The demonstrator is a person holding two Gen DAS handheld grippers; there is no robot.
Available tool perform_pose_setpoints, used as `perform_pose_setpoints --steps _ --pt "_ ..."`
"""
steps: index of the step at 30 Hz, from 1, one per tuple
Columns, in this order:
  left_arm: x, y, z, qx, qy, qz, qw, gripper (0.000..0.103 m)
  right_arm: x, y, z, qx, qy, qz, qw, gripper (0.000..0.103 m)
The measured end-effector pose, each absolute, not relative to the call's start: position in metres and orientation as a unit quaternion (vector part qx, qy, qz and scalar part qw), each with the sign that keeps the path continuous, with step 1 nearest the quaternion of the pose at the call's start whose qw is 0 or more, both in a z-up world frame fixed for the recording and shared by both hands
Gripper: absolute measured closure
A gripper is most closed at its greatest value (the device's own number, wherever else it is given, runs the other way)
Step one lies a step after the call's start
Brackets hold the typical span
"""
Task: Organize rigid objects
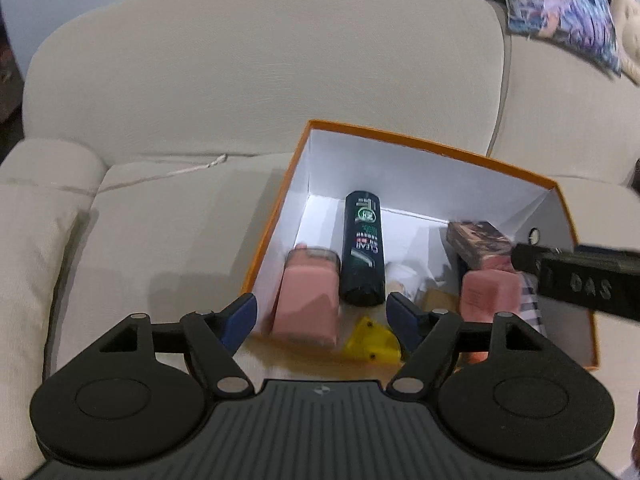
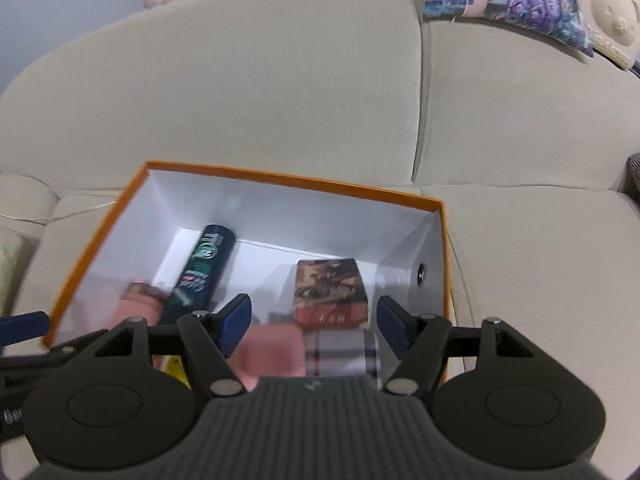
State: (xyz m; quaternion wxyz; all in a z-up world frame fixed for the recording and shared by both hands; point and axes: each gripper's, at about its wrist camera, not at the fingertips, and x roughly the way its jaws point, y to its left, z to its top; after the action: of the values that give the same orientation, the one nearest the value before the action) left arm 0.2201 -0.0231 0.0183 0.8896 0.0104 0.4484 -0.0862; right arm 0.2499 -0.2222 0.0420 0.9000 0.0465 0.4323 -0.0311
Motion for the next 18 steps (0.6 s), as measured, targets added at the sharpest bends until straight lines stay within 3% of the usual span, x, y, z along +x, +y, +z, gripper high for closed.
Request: perform_pose_setpoints --steps 6,18 --pt "0.188 -0.009 0.030 -0.016 0.450 -0.085 0.889 0.015 0.198 -0.216 0.054 0.068 0.420 -0.034 0.904 0.027" --pt "0.137 -0.028 0.030 0.067 0.441 -0.070 0.892 0.014 0.140 -0.208 0.032 0.073 0.429 -0.061 0.898 0.020"
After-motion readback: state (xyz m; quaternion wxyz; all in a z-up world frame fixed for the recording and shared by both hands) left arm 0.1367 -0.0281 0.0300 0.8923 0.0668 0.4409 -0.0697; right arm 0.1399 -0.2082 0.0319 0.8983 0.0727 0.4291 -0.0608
